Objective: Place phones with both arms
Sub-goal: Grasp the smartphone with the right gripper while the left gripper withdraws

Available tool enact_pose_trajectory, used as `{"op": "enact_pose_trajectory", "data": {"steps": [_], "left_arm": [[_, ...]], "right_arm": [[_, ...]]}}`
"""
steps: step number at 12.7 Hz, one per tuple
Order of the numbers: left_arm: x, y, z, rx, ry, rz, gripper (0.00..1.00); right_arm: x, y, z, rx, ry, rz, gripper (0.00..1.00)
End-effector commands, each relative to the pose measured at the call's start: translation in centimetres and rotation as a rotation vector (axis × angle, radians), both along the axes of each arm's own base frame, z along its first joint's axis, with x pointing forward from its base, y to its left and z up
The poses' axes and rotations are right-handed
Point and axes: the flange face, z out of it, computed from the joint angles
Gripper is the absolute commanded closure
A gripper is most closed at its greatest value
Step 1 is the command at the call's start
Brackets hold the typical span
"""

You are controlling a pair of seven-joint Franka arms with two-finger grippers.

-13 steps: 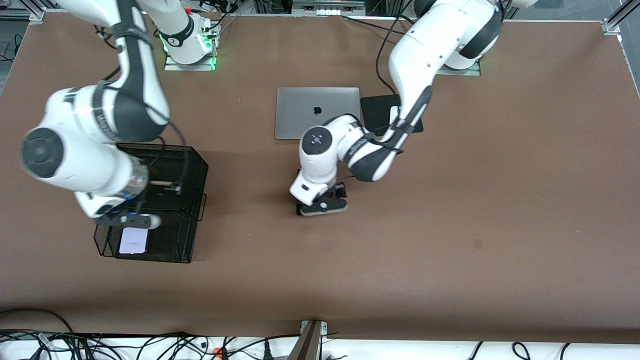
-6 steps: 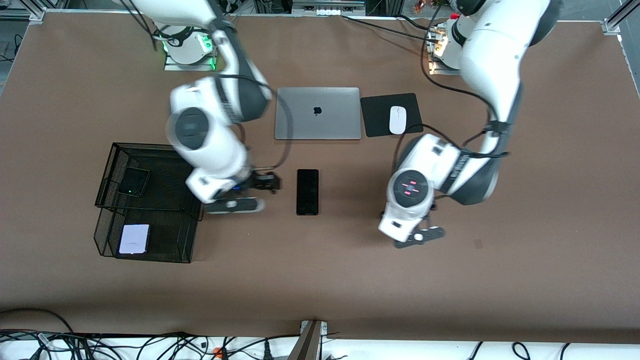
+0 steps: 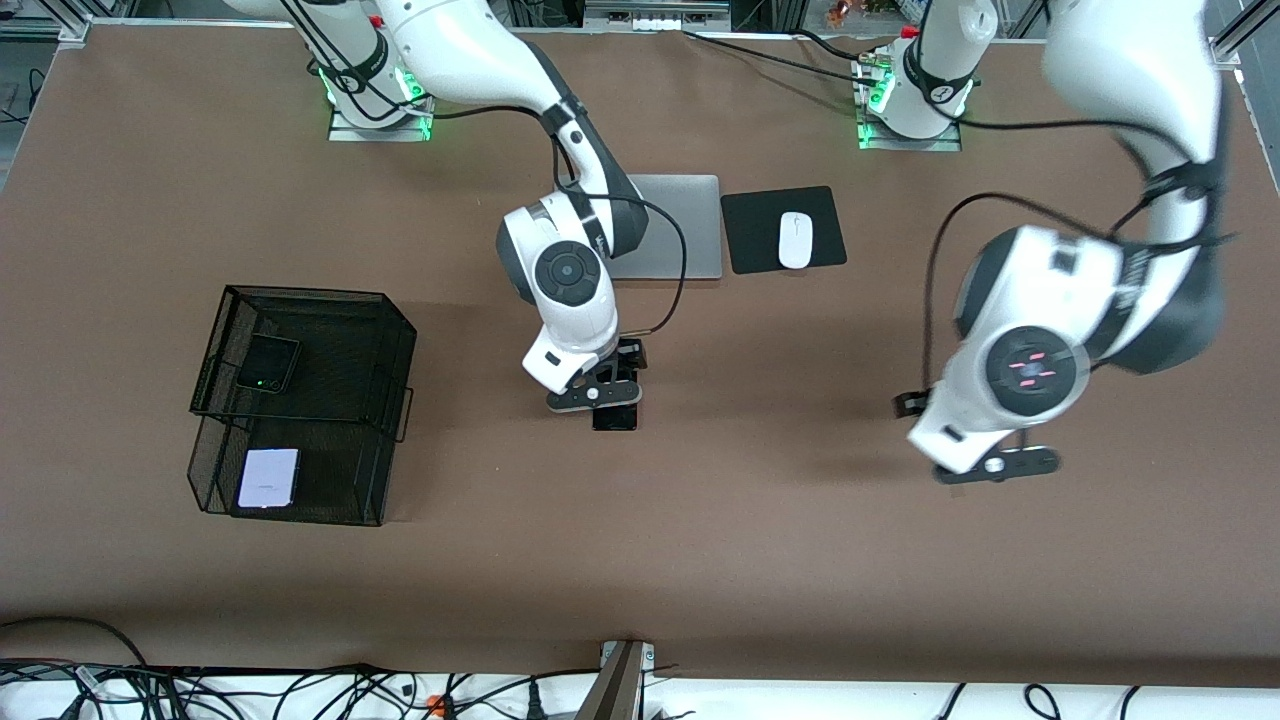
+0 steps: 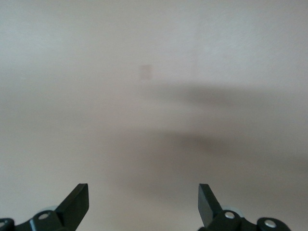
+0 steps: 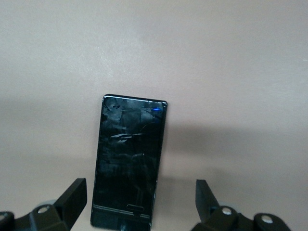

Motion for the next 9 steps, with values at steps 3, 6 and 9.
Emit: {"op": "enact_pose_trajectory", "data": {"steps": [3, 6, 9], "left_arm": [[-3.4, 8.5, 8.0, -0.102, 0.072, -0.113, 0.0], [-5.5, 12.6, 12.1, -0.218, 0.083, -0.155, 0.0], [-7.6, 13.8, 15.1, -0.286, 0.076, -0.136, 0.0]], "right_arm": [[-0.8, 1.5, -3.0, 0.028, -0.018, 0.018, 0.0], [-1.7, 2.3, -3.9, 0.041, -0.012, 0.027, 0.0], [-1.6, 2.2, -4.0, 0.04, -0.011, 0.032, 0.0]]}}
